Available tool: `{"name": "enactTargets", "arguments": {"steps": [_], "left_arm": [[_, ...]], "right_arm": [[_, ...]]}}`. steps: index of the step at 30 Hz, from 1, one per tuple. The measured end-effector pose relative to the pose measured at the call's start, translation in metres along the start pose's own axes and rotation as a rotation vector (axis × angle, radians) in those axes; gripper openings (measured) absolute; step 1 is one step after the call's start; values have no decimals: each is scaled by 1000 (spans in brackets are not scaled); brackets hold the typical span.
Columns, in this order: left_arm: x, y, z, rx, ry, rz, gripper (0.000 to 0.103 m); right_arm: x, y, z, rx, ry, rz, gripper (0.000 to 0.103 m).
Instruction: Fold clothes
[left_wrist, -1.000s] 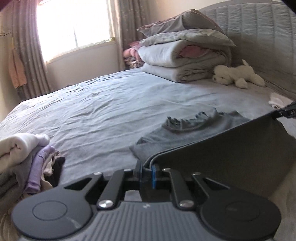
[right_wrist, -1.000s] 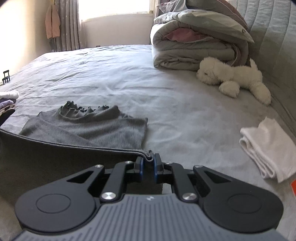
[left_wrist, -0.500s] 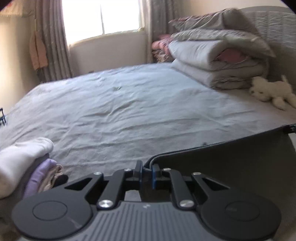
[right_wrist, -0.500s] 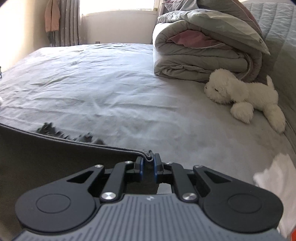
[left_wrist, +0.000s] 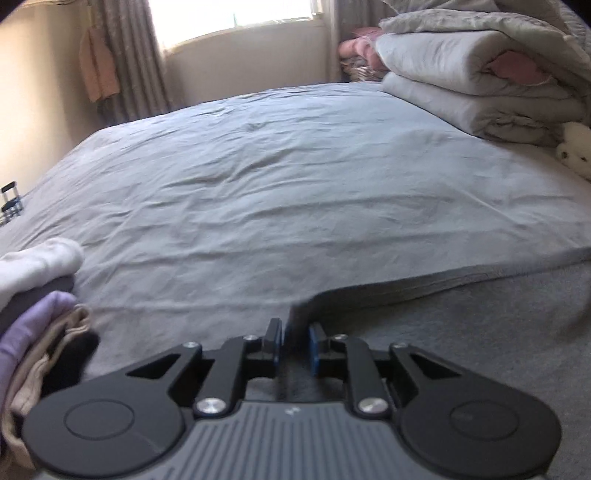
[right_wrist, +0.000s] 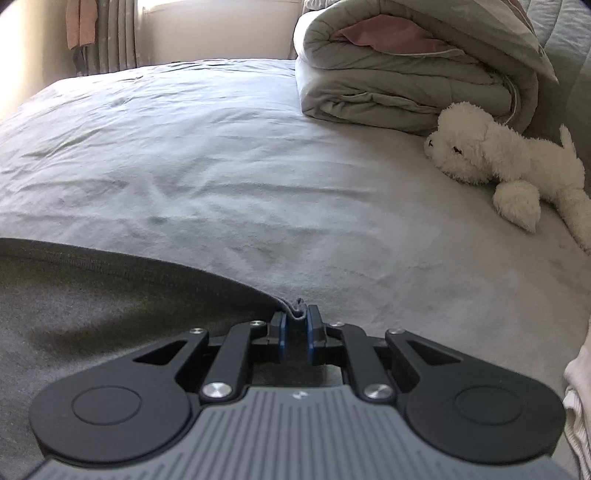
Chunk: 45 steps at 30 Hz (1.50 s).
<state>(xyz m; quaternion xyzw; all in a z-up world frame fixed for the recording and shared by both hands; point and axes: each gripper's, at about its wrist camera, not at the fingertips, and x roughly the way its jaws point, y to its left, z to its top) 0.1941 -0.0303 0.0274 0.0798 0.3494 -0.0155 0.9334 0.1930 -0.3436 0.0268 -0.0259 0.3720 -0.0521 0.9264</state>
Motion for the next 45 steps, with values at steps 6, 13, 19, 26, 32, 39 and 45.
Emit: {"name": "enactTargets", "arguments": {"steps": [6,13,19,26,32,39,45], "left_arm": [[-53,25,7,-41,-80,34,45],[-133,6,-27,-41,-97,-67,51],[-149,-25,-66,-4,-106,-150,54],[-131,-37,-85,-18,-90,-165,54],[-117,-42,-98,2,-51,-103,60],[-107,-24,-96,-94,-17,-101,71],[-127,-35,-88,-80,-94,-118,69]], "right_arm": [[-50,-23,0,127,-99,-6,47],[-121,-15,-30,140,5,110,47],[-147,35,-65,57,45,230,47],[-135,64,-84,47,43,260,47],[-129,81,-90,12,21,256,48],[-114,93,-94,-48,37,217,55],[-134,95,-89,-58,-54,219,55]]}}
